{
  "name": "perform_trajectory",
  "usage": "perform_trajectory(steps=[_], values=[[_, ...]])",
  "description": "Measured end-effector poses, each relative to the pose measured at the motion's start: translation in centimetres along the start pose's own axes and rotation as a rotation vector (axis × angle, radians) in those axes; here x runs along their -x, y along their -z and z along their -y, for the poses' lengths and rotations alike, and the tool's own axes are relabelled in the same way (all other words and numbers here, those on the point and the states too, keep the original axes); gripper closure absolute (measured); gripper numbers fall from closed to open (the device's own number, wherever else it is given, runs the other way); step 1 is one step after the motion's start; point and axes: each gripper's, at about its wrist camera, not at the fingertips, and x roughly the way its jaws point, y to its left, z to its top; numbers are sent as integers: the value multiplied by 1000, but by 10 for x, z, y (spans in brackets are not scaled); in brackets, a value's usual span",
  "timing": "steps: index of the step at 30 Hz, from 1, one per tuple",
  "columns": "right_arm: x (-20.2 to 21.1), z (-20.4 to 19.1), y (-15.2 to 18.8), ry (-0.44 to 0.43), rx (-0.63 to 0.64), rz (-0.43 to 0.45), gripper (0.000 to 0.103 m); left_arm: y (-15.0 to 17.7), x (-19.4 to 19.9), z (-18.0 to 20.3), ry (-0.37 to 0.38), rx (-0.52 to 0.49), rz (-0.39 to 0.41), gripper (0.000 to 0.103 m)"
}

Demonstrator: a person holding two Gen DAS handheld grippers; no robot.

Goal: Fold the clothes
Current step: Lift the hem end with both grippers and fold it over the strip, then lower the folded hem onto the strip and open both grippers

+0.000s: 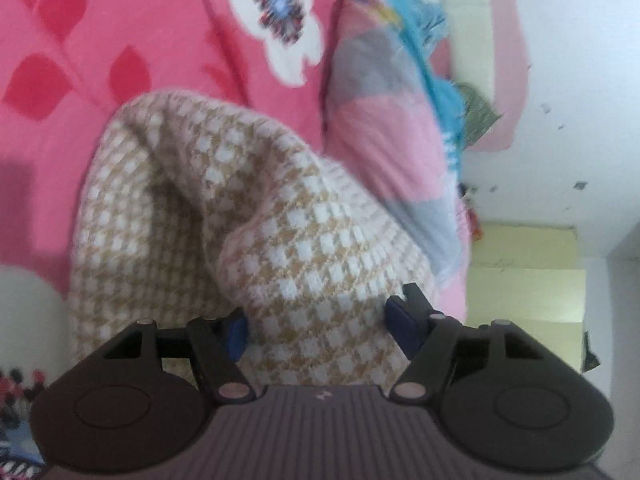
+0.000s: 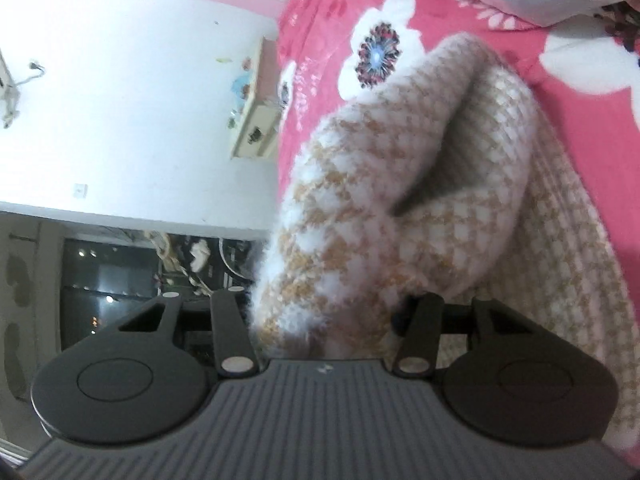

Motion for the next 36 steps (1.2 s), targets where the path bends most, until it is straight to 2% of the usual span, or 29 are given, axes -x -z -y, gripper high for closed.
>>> perform_trajectory(steps=[1, 5, 7, 9, 11, 13, 15, 16, 17, 18, 19, 22, 24, 25, 28, 31, 32, 34, 36], values=[[-1, 4, 2, 13, -2, -15, 55, 7, -2, -5, -27, -5, -23, 35], [6, 57, 53, 96, -78, -92, 55, 43, -21, -43, -157, 41, -119, 37], [11, 94, 85, 140, -158, -127, 54, 52, -24, -56, -146, 48, -118, 37], [13, 108, 92, 104, -201, -116, 51, 55, -20, -56, -119, 57, -85, 37], [24, 98, 93, 120, -160, -88, 45, 56, -17, -52, -127, 39, -71, 36], [39, 79, 90, 195, -78, -33, 42, 58, -14, -46, -129, 20, -65, 36], [55, 61, 87, 247, -2, 39, 42, 61, -14, -46, -119, 23, -60, 36], [58, 57, 83, 251, 21, 64, 47, 62, -14, -49, -109, 40, -60, 35], [59, 56, 83, 248, 30, 64, 54, 63, -15, -53, -97, 62, -61, 33], [51, 54, 76, 243, 29, 46, 77, 63, -16, -55, -86, 88, -59, 32], [47, 53, 72, 220, -4, 34, 81, 61, -16, -58, -72, 111, -55, 30], [33, 51, 60, 149, -104, -1, 86, 58, -9, -71, 10, 180, -47, 23], [42, 60, 67, -63, -281, 13, 87, 59, -3, -78, 74, 223, -47, 21], [42, 58, 71, -117, -321, 16, 87, 59, -3, -80, 85, 233, -48, 19], [27, 70, 89, -111, -346, -4, 88, 58, -3, -88, 65, 244, -45, 18], [7, 119, 107, 4, -460, -48, 88, 55, -2, -100, 99, 302, -57, 16], [4, 132, 113, 14, -496, -49, 88, 55, -2, -101, 101, 302, -64, 17], [0, 146, 119, -5, -531, -41, 88, 55, 1, -96, 76, 248, -81, 18], [-4, 137, 116, 46, -399, -36, 87, 56, 3, -81, 11, 141, -103, 18]])
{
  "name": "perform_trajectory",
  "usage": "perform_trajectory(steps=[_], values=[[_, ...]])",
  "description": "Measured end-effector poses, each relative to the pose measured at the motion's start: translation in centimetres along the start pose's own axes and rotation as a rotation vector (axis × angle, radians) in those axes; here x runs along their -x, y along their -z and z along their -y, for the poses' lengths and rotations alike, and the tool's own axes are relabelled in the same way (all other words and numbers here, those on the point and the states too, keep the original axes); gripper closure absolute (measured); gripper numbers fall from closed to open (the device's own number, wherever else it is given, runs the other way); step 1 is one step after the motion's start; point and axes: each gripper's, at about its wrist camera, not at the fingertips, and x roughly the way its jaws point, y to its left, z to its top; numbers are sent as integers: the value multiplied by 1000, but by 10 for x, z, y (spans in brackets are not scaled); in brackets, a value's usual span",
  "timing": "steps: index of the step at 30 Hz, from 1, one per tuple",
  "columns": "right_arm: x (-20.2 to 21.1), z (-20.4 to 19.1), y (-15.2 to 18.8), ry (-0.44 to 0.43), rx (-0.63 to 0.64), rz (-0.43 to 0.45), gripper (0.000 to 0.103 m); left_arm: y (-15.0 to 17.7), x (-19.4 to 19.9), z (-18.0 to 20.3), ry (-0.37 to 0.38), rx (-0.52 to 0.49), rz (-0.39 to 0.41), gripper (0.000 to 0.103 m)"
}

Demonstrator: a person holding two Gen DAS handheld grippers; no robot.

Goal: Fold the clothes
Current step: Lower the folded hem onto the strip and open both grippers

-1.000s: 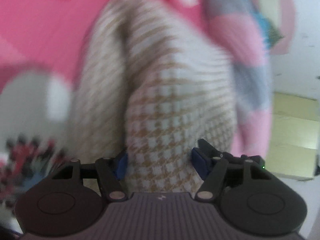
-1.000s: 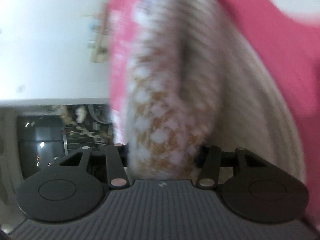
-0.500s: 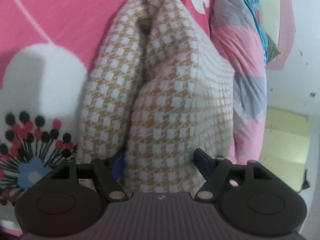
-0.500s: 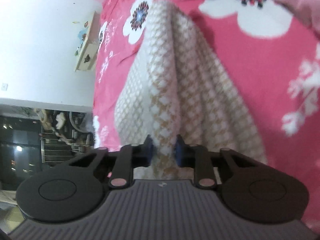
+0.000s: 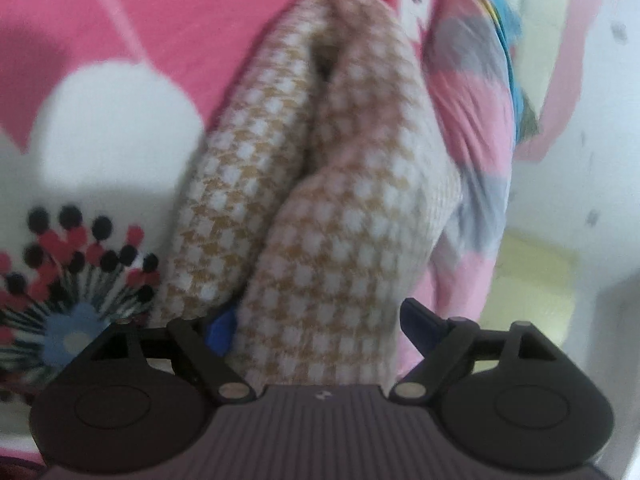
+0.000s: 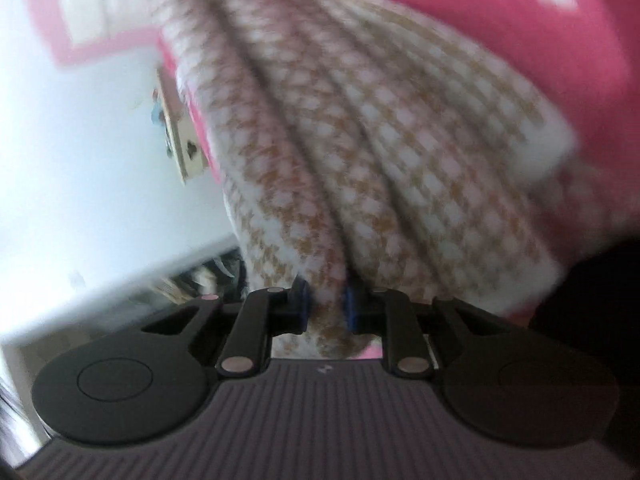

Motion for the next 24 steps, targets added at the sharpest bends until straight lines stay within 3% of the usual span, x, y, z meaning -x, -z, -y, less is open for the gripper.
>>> perform_trajectory(steps=[2, 4, 5, 8, 11, 13, 15, 17, 19, 21, 24], values=[[-8, -6, 0, 68, 123, 0, 87, 7, -3, 20, -107, -137, -6, 23], [-13, -4, -4, 81, 123, -15, 87, 18, -5, 35, -147, -213, 27, 32], [-13, -5, -7, 93, 131, -16, 86, 20, -5, 37, -116, -195, 49, 39], [6, -26, -7, 105, 162, 1, 86, 23, -5, 43, 15, -145, 113, 40], [19, -63, -14, 131, 322, 48, 86, 25, -14, 39, 71, -125, 135, 39], [17, -75, -17, 208, 422, 55, 86, 29, -15, 26, -4, -169, 121, 37], [-3, -62, -19, 263, 417, 19, 86, 29, -5, 17, -81, -171, 104, 36], [-9, -34, -16, 244, 347, -27, 87, 30, 12, 16, -145, -189, 107, 38], [0, -30, -6, 201, 323, -27, 85, 34, 33, 42, -205, -296, 166, 38], [7, -36, 1, 211, 386, 10, 85, 36, 49, 73, -243, -412, 227, 38], [7, -42, 10, 228, 432, 42, 84, 37, 34, 126, -194, -590, 257, 38]])
